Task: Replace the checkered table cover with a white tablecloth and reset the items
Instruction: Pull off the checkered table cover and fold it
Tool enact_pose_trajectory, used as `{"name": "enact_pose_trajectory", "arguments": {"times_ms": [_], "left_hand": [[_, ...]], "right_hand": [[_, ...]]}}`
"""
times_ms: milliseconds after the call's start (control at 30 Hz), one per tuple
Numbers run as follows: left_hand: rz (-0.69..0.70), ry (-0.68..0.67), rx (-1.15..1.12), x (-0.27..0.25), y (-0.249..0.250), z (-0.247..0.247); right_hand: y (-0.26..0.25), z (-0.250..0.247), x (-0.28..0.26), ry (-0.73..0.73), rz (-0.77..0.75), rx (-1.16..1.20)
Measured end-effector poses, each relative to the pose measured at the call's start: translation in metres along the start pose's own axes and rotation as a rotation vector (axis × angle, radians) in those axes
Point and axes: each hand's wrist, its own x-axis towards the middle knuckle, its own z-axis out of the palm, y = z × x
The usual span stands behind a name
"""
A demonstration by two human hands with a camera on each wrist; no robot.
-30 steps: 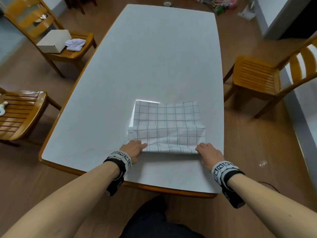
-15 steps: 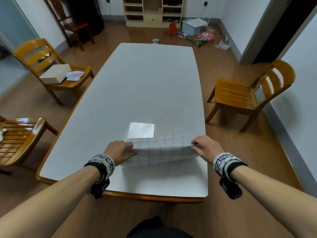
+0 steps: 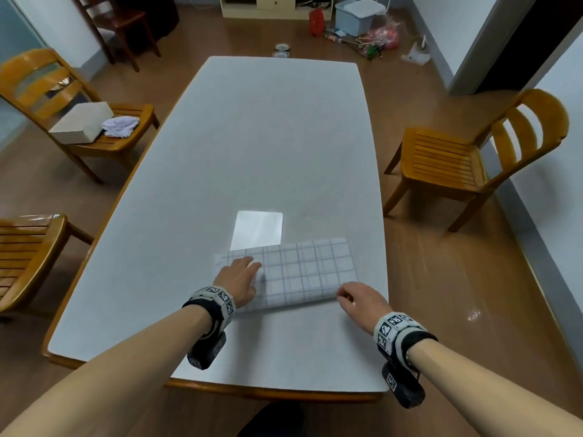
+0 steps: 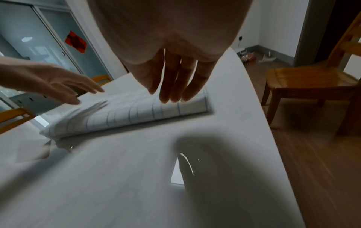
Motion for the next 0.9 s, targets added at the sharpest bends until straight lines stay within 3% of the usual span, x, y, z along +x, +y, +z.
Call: {"name": "enact_pose_trajectory", "arguments": {"times_ms": [133,233,500,600,700,800,900], "left_hand": [[0.027,-0.031,-0.012,0.036,-0.011,0.009],[-0.027,-0.122,-0.022,0.055,-0.02,0.015],[-0.112,-0.134,0.0,0.047,-0.021,0.016],[-0.174,-0.185,-0.102,0.024,-0.017,0.024],[-0.185,-0.285,-0.275,0.004,-0.013,0.038],[-0.227,-0.346,-0.429,-0.006,-0.012,0.047],[-0.286,-0.285,-0.513,-0.002,-0.015,0.047]], "right_hand": [[0.008,0.024,0.01,-0.126,0.061,0.029],[0.009,0.034,0.023,-0.171,0.114,0.08],[-0.003,0.032,0.062,-0.054,0.223,0.086],[-0.012,0.025,0.079,0.022,0.32,0.234],[-0.026,0.031,0.091,0.005,0.419,0.407],[-0.037,0.042,0.097,-0.063,0.413,0.383],[-0.035,0.05,0.101,-0.09,0.387,0.383]]}}
